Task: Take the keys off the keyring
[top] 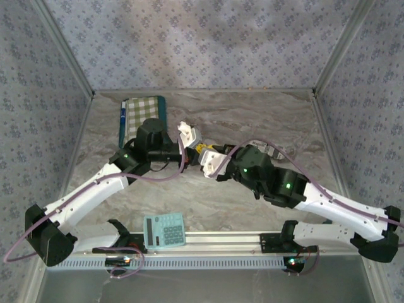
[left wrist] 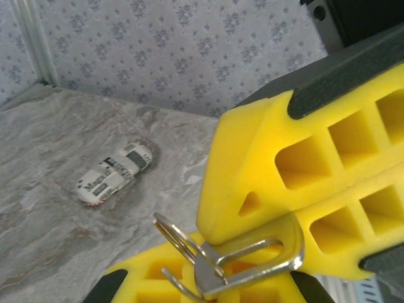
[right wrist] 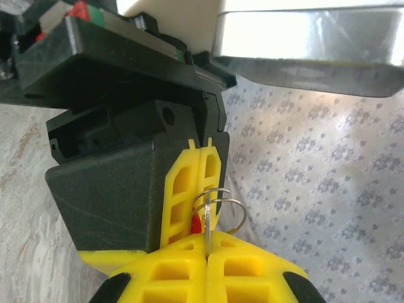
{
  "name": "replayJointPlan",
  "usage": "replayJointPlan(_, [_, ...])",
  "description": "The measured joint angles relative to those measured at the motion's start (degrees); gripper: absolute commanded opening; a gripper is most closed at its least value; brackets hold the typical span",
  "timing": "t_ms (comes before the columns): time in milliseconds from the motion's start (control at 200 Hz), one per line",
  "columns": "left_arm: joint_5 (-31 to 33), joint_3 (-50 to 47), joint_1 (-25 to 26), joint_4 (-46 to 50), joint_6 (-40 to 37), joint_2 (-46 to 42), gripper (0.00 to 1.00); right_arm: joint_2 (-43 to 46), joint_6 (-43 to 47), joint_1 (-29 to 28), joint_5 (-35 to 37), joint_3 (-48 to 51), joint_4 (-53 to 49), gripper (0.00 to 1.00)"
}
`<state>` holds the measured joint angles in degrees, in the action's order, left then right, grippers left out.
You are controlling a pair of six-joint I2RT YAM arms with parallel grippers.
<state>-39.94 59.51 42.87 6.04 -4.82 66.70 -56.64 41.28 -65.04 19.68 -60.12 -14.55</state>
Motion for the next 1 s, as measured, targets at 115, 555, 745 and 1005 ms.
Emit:
replayJointPlan(115, [-2.12,-0.02,0.0,-0.07,1.18,-0.61,0.0,2.1,1.9,-0.15,-1.16,1.95,2.23,0.0])
replayJointPlan(555, [-4.9,-0.02,0.0,-0.15,3.02,-1.03,0.0,5.14,10.43,0.57,-4.74,4.66,4.44,0.0])
replayJointPlan(745, [-4.9,-0.02,-0.28,0.11,3.02,-1.03,0.0,5.22,15.02,0.37,-3.74,4.81,4.11,0.0])
replayJointPlan(1005, [-5.31,-0.02,-0.87,0.42,3.41,-1.01,0.0,4.31,17.57,-1.22,-0.63,4.9,4.59,0.0])
